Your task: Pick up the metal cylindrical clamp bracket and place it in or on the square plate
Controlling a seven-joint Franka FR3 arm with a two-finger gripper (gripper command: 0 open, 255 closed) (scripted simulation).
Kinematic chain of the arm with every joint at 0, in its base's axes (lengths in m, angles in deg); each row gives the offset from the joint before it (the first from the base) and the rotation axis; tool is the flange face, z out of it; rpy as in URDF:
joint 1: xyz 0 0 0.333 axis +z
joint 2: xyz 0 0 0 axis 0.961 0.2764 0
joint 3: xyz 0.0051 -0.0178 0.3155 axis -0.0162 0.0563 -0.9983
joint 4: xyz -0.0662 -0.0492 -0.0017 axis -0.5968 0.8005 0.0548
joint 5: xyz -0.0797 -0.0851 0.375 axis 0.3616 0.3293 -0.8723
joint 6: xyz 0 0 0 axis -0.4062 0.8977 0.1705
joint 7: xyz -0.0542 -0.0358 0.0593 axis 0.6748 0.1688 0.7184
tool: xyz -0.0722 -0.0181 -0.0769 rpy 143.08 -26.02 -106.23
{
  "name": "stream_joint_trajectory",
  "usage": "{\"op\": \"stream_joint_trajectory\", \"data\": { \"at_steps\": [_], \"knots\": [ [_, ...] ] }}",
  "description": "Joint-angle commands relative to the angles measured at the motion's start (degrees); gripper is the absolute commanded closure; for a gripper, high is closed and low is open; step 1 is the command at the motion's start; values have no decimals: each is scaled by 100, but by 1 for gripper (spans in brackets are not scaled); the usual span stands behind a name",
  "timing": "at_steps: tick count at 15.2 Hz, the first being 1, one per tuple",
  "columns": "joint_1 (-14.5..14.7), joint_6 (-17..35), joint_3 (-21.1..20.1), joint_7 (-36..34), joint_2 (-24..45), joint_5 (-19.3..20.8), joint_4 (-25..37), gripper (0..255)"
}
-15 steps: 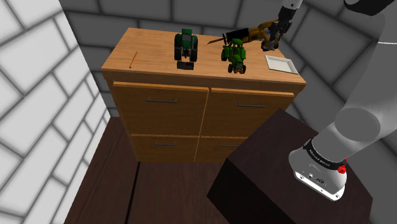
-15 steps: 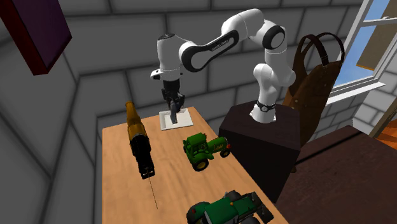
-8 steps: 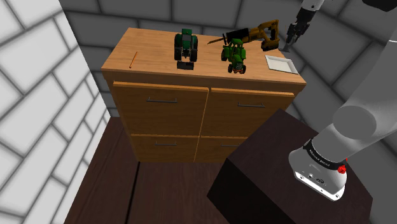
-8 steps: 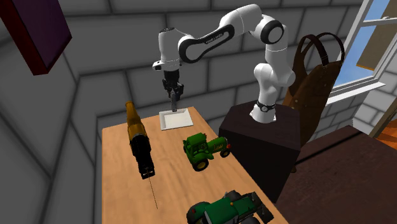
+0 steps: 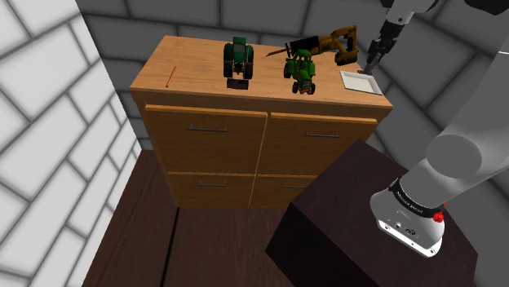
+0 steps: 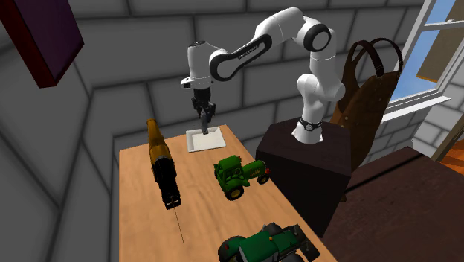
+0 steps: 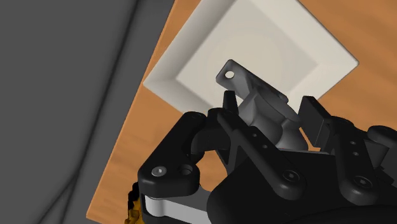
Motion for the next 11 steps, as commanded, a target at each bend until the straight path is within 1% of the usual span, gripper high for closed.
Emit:
{"op": "stream_joint_trajectory", "data": {
  "at_steps": [1, 8, 11],
  "knots": [
    [-6, 132, -14, 22, 52, -34, -85, 255],
    [-43, 585, -75, 119, 277, -182, -343, 255],
    [-47, 622, -81, 128, 297, -195, -361, 255]
  ]
}}
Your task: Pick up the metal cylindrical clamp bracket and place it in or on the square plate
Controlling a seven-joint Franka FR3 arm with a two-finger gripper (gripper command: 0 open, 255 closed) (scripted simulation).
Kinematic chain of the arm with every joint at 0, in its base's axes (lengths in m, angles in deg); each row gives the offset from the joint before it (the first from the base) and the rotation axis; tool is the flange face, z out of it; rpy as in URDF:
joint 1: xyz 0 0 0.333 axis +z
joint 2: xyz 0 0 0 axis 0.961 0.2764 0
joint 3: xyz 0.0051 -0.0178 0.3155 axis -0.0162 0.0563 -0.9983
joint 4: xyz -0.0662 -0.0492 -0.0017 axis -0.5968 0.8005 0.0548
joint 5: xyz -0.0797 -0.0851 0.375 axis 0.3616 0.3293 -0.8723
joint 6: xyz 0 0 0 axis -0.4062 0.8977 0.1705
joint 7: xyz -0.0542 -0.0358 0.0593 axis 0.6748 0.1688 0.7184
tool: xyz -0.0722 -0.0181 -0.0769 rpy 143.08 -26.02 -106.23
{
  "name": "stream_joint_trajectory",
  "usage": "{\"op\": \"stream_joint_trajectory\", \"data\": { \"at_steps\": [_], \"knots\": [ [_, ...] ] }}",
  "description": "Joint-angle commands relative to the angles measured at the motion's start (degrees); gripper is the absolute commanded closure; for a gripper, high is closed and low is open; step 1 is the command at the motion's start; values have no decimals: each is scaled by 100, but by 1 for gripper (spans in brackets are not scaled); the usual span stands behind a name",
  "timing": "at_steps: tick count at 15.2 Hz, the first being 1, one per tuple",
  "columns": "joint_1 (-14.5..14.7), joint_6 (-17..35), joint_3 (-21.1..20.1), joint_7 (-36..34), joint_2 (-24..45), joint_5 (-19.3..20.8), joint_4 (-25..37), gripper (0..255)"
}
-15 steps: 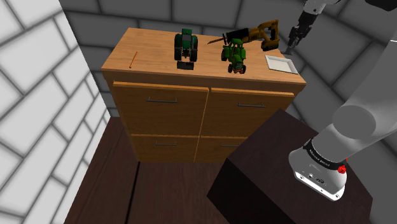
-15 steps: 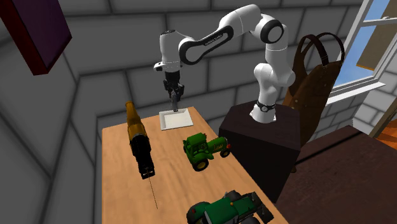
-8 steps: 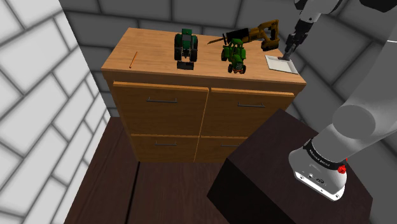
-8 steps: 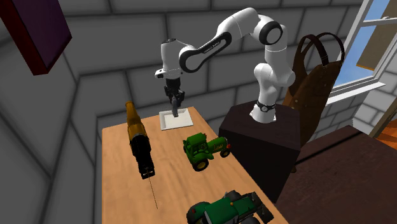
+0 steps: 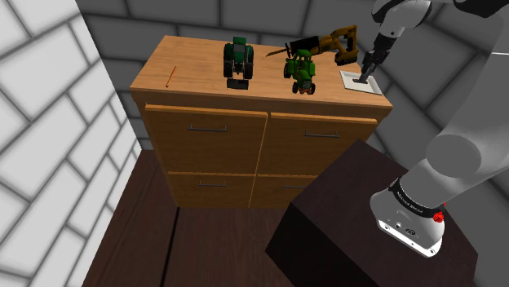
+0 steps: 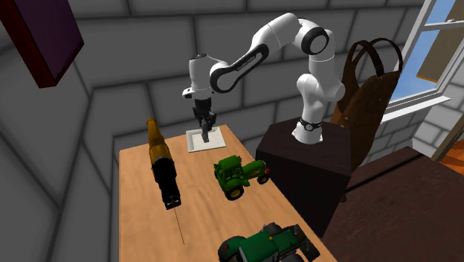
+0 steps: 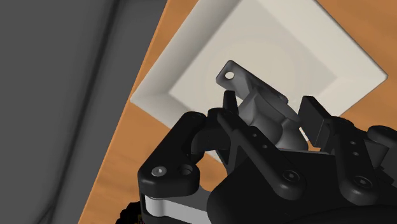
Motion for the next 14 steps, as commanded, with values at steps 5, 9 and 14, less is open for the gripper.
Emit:
{"op": "stream_joint_trajectory", "data": {
  "at_steps": [5, 9, 14],
  "knots": [
    [-3, 15, -2, 5, 9, -6, -5, 255],
    [-3, 15, -2, 5, 9, -6, -4, 0],
    [35, -473, 66, -95, -227, 149, 278, 0]
  ]
}}
